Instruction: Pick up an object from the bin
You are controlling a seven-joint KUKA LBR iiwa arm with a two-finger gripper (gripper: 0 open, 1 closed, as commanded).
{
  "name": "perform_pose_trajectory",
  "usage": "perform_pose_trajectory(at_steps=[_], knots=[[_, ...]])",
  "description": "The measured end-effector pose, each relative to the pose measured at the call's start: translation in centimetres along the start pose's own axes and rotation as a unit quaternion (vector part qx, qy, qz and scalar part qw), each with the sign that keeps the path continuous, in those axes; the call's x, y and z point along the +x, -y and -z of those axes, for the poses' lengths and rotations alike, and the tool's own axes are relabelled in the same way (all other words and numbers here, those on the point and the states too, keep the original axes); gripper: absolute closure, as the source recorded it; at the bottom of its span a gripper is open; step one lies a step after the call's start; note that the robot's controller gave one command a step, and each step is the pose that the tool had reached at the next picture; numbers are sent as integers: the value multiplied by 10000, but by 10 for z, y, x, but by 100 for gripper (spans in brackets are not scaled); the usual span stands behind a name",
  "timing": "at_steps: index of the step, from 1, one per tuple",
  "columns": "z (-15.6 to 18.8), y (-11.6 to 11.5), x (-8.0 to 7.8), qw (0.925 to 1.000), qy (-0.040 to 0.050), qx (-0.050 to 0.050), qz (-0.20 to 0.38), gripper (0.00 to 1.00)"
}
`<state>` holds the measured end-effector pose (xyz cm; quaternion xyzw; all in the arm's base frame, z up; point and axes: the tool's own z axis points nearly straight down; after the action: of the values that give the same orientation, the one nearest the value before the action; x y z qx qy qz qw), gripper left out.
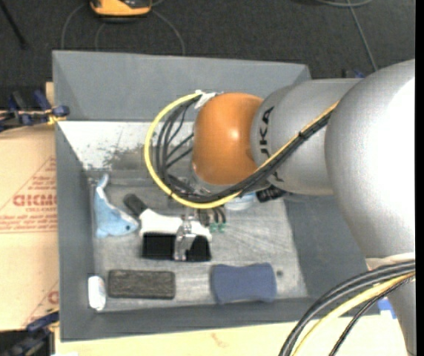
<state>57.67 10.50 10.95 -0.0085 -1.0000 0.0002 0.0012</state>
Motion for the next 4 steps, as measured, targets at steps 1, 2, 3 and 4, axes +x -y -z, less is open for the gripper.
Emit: perform_pose_trajectory(at_steps=[1,2,3,4], knots=[[-2,14,9,9997,20,-7,-243,0],[-37,20,-5,9996,25,-8,-272,0],[-35,23,13,9939,97,-31,-1101,100],[-35,23,13,9938,97,-32,-1103,100]])
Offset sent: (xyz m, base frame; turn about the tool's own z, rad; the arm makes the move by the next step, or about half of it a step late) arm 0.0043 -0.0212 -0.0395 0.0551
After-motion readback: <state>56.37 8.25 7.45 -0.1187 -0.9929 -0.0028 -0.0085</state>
